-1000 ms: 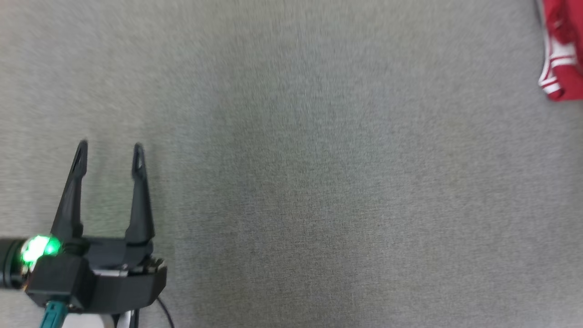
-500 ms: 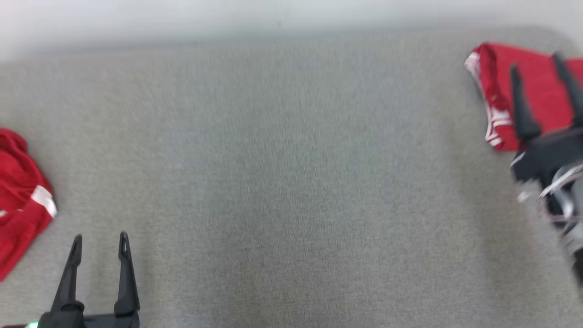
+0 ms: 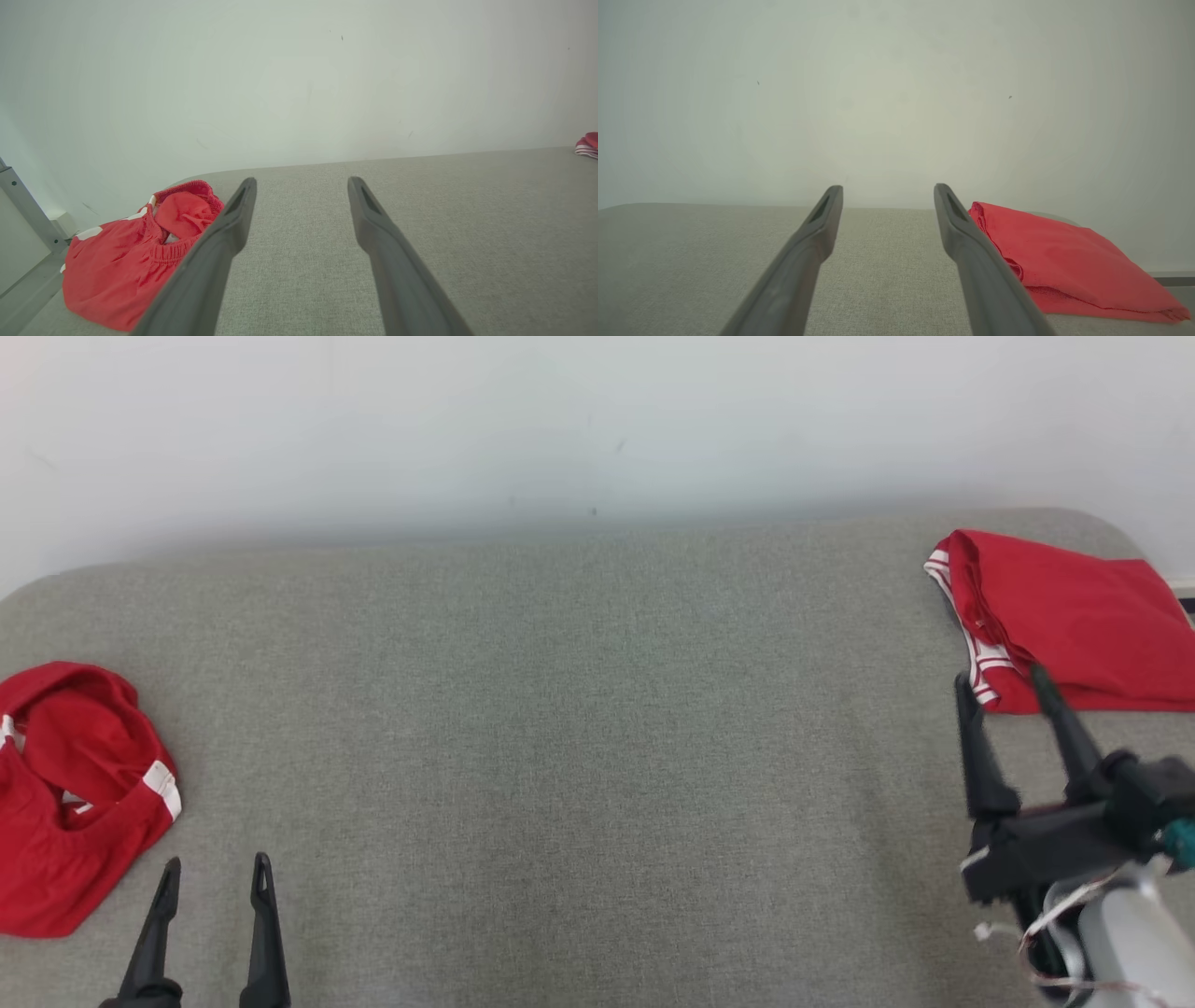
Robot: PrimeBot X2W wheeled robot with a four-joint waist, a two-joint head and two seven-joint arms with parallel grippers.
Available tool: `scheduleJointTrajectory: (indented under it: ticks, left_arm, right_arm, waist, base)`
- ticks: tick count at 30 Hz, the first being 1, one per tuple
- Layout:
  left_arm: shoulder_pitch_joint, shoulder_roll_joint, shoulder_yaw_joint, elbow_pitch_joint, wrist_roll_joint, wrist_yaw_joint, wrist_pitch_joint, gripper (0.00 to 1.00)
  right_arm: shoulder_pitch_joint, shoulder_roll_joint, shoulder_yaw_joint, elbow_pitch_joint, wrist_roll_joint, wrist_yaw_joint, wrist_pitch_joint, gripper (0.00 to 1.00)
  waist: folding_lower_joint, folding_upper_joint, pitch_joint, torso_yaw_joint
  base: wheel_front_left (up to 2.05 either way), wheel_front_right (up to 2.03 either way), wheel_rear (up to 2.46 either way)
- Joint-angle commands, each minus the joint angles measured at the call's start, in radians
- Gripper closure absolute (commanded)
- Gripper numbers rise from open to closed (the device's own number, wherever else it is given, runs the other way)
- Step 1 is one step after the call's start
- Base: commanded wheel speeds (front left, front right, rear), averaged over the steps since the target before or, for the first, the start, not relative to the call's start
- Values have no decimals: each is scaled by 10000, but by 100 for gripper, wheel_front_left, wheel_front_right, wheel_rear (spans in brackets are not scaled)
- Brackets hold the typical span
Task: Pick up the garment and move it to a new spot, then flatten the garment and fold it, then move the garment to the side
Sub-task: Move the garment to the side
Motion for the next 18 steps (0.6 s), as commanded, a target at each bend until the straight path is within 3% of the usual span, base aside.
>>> scheduleJointTrajectory:
  ticks: [1, 18]
  left_arm:
    - [166, 13, -4, 83, 11, -10, -30, 0]
    - [398, 70, -207, 966, 152, -23, -30, 0]
  right_arm:
    - [400, 261, -96, -212, -153, -30, -2, 0]
    - [2907, 1814, -922, -1068, -779, -30, -2, 0]
  waist:
    - [3, 2, -171, -1]
    - [3, 2, -1085, -5]
  base:
    - [0, 0, 0]
    - [0, 0, 0]
